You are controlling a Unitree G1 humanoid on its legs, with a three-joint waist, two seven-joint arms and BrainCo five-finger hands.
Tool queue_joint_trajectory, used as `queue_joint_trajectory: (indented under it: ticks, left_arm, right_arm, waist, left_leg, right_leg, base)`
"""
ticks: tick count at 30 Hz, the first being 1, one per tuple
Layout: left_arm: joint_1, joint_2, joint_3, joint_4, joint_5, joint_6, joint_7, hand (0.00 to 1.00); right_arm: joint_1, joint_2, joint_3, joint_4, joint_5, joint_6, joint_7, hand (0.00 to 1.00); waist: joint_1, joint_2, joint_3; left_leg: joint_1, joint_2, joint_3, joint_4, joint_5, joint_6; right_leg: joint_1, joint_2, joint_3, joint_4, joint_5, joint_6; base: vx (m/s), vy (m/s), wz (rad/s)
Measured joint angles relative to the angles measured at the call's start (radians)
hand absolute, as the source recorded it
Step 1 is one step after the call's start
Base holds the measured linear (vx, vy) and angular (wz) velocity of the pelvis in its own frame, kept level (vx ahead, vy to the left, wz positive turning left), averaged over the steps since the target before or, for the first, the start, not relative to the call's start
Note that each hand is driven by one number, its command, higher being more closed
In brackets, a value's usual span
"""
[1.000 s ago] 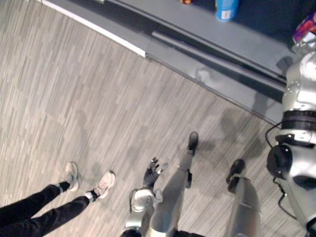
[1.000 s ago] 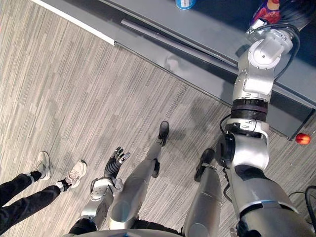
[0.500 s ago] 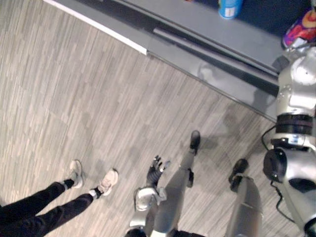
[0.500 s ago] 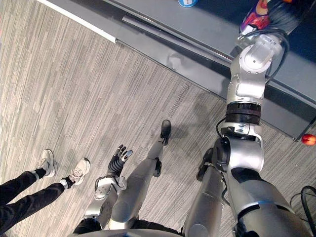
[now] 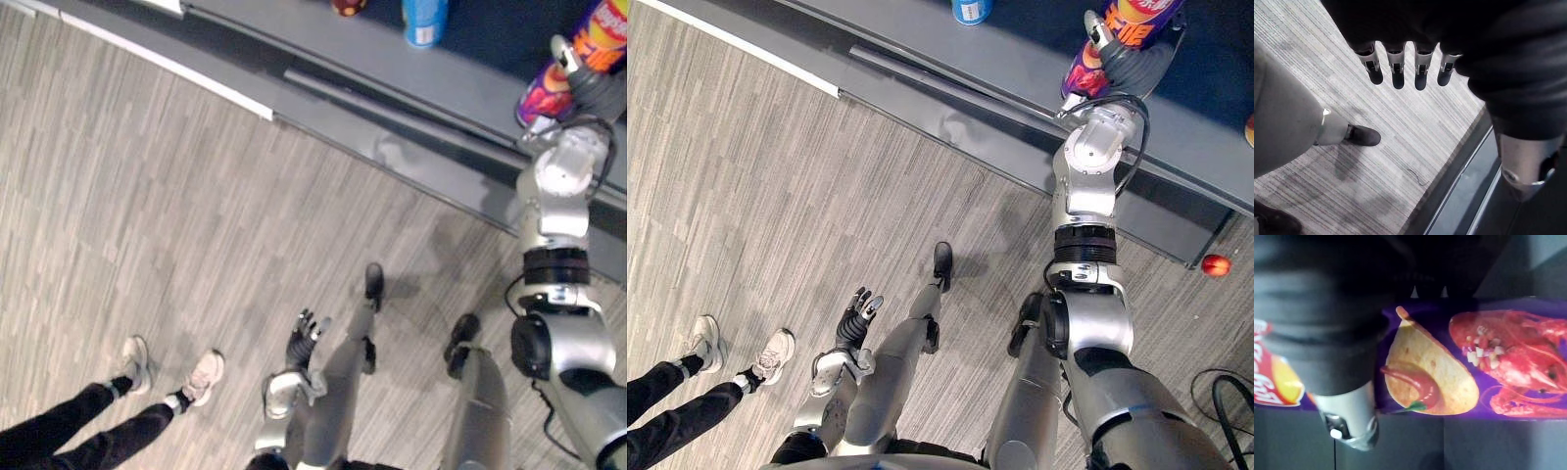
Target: Put the gum and the chips on the shelf.
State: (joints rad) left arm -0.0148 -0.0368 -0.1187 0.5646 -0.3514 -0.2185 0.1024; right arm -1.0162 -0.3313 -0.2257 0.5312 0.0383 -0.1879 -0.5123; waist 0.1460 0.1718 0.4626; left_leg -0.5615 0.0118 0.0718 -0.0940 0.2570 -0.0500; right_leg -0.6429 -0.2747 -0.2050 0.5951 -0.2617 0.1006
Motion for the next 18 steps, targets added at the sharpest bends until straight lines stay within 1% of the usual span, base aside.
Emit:
queue_joint_trajectory:
  ticks: [5, 7, 13, 18]
  left_arm:
    - [0.001, 0.000, 0.000, 0.000, 0.000, -0.001, 0.000, 0.00]
    - [0.002, 0.000, 0.001, 0.001, 0.000, -0.001, 0.000, 0.00]
    - [0.002, 0.000, 0.000, 0.001, 0.000, -0.001, 0.000, 0.00]
    - [0.001, 0.000, 0.005, 0.025, 0.000, -0.002, 0.000, 0.00]
  right_arm:
    - [0.024, 0.005, 0.000, 0.074, 0.003, 0.015, 0.028, 0.00]
    - [0.042, 0.014, 0.001, 0.076, 0.006, 0.017, 0.039, 0.00]
    - [0.042, 0.018, 0.040, 0.076, 0.006, 0.017, 0.042, 0.00]
    - [0.042, 0.032, 0.039, 0.079, 0.006, 0.018, 0.041, 0.00]
  waist:
    - [-0.001, 0.000, 0.000]
    - [-0.002, 0.000, 0.000]
    - [-0.003, 0.000, 0.000]
    - [-0.005, -0.001, -0.002]
  left_leg:
    - [0.000, 0.001, 0.007, 0.000, 0.000, 0.000]
    - [0.000, 0.002, 0.012, 0.000, 0.001, 0.001]
    - [0.006, 0.008, 0.025, 0.003, 0.005, 0.006]
    - [0.005, 0.013, 0.032, 0.033, -0.010, -0.006]
  right_leg:
    - [-0.001, 0.001, 0.007, -0.001, 0.000, 0.000]
    - [-0.004, 0.002, 0.012, -0.001, 0.000, 0.000]
    - [-0.005, 0.010, 0.023, -0.001, 0.000, 0.000]
    - [0.003, 0.013, 0.029, 0.000, 0.000, 0.000]
  base:
    - [0.00, 0.000, 0.00]
    - [0.02, -0.029, -0.04]
    - [0.02, -0.042, -0.07]
    - [0.00, -0.039, -0.04]
